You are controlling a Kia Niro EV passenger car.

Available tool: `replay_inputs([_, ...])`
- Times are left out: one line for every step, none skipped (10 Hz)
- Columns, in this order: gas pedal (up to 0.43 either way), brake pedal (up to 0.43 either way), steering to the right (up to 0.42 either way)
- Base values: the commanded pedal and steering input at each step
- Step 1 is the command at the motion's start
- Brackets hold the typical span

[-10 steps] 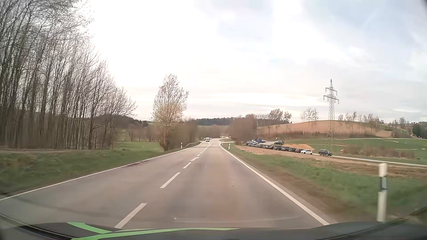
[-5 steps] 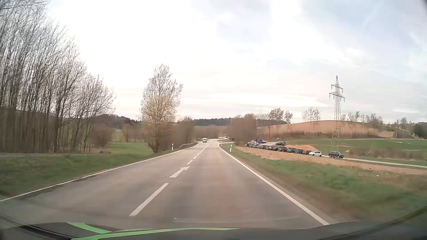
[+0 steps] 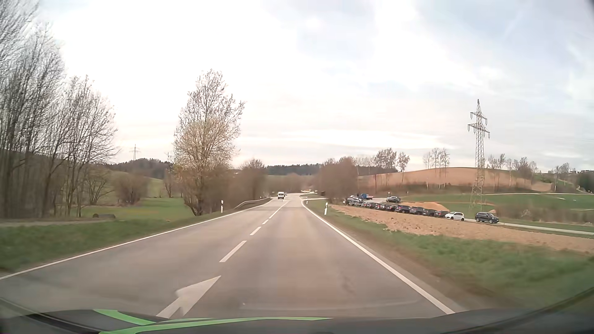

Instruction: Follow the waypoints while adhering to traffic rules and regulations

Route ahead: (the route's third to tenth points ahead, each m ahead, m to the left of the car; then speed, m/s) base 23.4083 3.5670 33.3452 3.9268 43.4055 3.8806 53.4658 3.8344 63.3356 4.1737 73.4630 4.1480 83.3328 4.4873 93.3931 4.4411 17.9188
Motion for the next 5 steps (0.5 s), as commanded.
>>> replay_inputs([0.087, 0.000, -0.002])
replay_inputs([0.087, 0.000, -0.002])
replay_inputs([0.087, 0.000, -0.002])
replay_inputs([0.087, 0.000, -0.002])
replay_inputs([0.087, 0.000, -0.002])
